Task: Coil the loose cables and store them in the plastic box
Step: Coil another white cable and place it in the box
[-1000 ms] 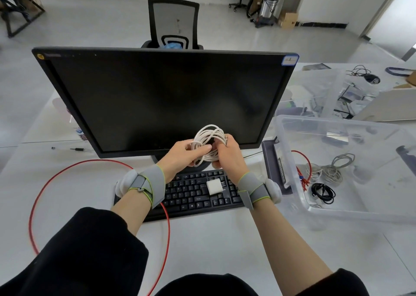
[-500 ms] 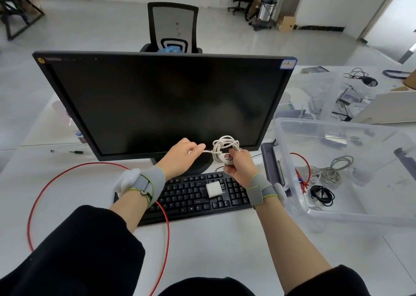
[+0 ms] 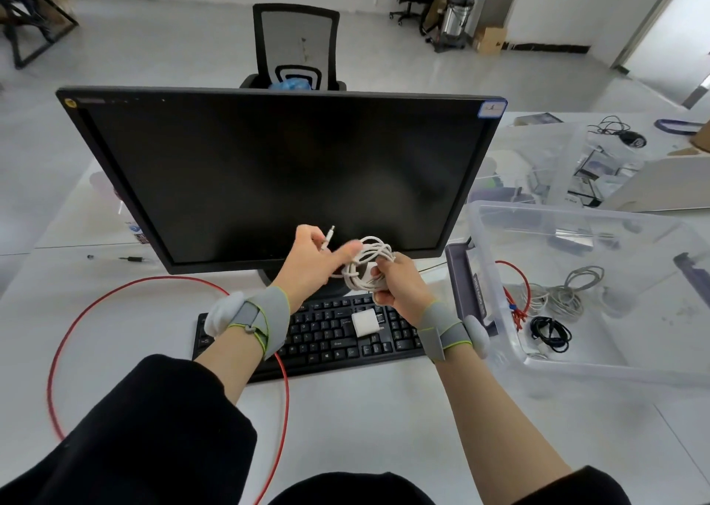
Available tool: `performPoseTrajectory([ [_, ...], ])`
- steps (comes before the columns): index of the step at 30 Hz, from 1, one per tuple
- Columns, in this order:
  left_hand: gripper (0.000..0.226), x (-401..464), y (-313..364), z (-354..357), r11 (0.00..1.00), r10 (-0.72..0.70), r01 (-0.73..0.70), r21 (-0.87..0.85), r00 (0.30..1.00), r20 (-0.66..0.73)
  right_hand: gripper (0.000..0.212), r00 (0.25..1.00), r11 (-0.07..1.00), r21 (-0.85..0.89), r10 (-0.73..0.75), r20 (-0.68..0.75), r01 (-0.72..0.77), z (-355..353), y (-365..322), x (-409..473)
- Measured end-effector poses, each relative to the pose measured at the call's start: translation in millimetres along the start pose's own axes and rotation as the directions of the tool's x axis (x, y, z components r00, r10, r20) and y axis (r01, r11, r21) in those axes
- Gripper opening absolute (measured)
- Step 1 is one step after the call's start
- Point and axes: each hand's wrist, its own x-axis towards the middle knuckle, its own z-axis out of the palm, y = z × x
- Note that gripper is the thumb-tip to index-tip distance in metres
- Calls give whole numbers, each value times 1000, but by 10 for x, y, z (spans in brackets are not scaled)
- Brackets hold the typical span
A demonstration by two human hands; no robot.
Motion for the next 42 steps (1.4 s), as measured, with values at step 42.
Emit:
performPoseTrajectory([
  [42, 29, -84, -90, -92, 931, 143, -93, 352, 983, -118, 17, 889, 859, -328, -446, -105, 392, 137, -21, -234],
])
